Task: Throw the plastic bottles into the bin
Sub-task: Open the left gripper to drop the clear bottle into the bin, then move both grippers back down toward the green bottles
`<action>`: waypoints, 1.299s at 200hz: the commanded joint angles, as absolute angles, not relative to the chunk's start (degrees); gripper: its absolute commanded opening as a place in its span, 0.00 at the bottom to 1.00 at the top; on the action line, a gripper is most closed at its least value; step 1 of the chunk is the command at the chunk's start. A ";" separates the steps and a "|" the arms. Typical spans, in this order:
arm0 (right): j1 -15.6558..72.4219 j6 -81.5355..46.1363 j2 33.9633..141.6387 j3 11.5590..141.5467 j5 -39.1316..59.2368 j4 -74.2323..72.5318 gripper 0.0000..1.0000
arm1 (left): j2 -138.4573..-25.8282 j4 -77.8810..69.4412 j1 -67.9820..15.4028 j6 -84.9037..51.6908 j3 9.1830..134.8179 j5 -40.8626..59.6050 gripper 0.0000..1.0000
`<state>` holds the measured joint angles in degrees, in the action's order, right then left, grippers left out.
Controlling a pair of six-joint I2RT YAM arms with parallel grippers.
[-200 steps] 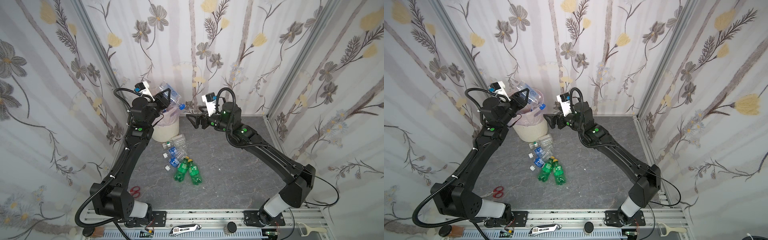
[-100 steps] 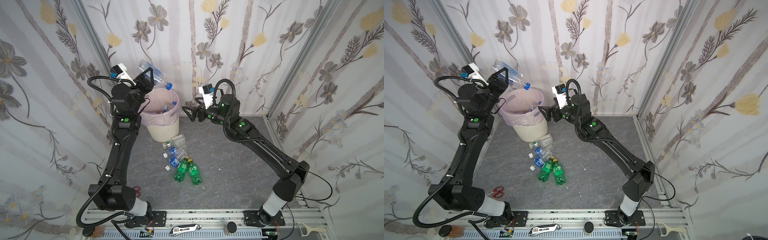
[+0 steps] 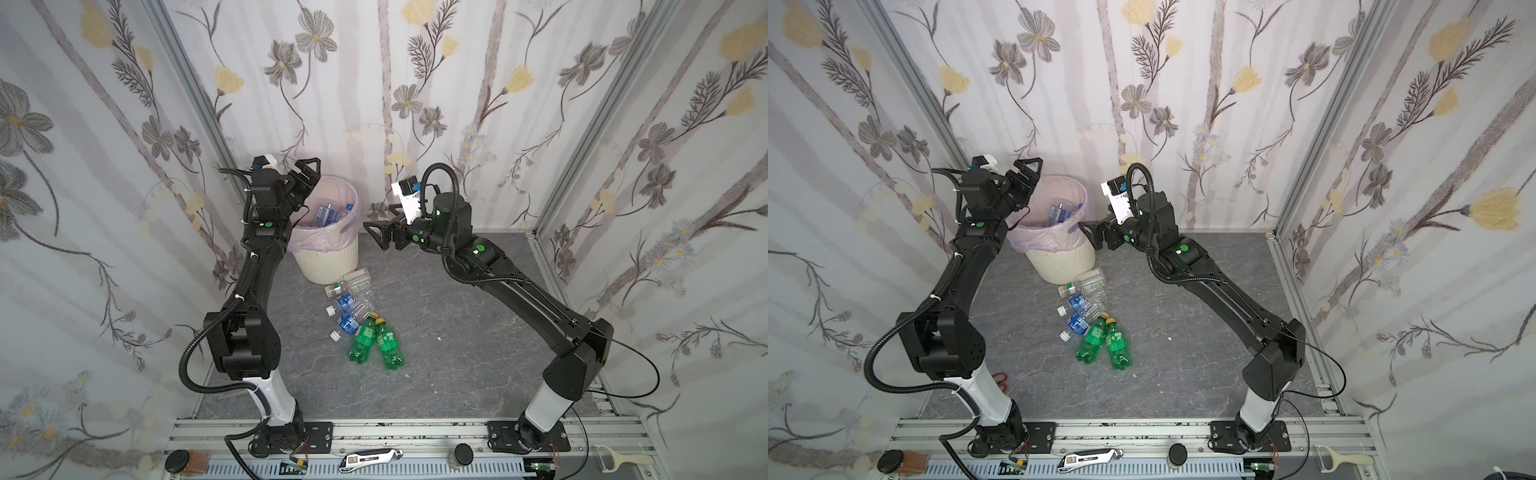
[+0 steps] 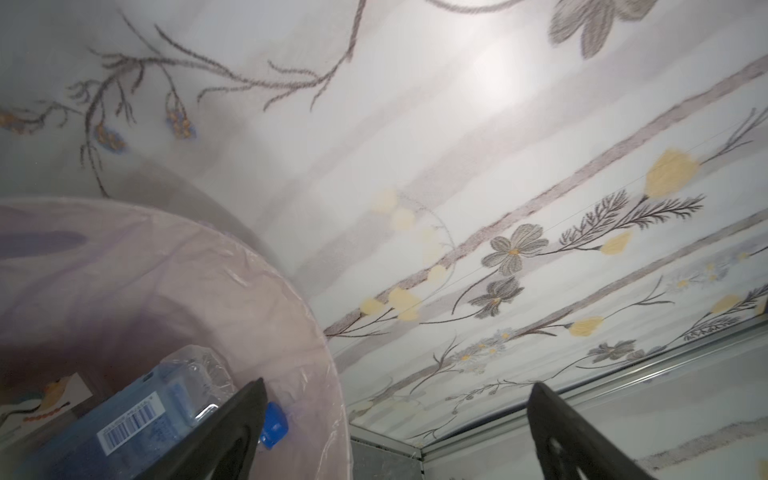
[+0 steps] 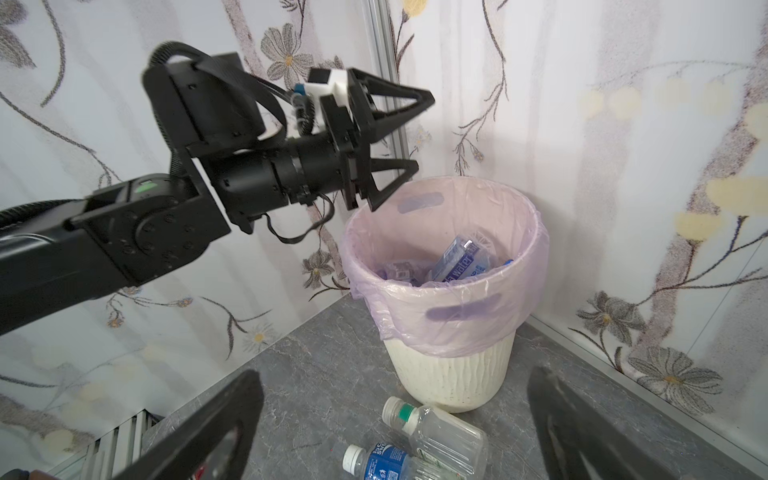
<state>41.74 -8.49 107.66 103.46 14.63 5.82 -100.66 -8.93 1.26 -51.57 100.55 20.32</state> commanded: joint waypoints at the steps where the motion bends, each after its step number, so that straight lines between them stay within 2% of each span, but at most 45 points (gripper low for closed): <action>1: 41.75 -8.44 107.52 103.12 14.93 5.54 1.00 | -99.00 -11.16 1.32 -51.16 99.36 20.84 1.00; 50: 41.77 -9.31 106.12 100.10 15.08 4.49 1.00 | -93.44 -11.25 -0.40 -49.48 93.80 20.28 1.00; 114: 41.58 -9.07 101.51 92.22 10.31 3.96 1.00 | -85.16 -11.25 -8.29 -42.38 86.23 18.55 1.00; 170: 41.13 -9.29 94.87 82.60 6.82 3.09 1.00 | -77.16 -10.27 -15.83 -38.50 74.83 16.00 1.00; 230: 41.13 -13.52 86.06 66.73 2.12 3.76 1.00 | -68.98 -6.19 -20.16 -40.92 63.11 13.35 1.00; 260: 41.56 -19.68 83.42 57.56 1.90 2.34 1.00 | -65.94 -5.36 -21.93 -42.73 57.70 13.65 1.00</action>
<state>41.19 -13.69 84.84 62.26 3.31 4.54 -67.59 -5.82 -21.08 -40.62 60.73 14.55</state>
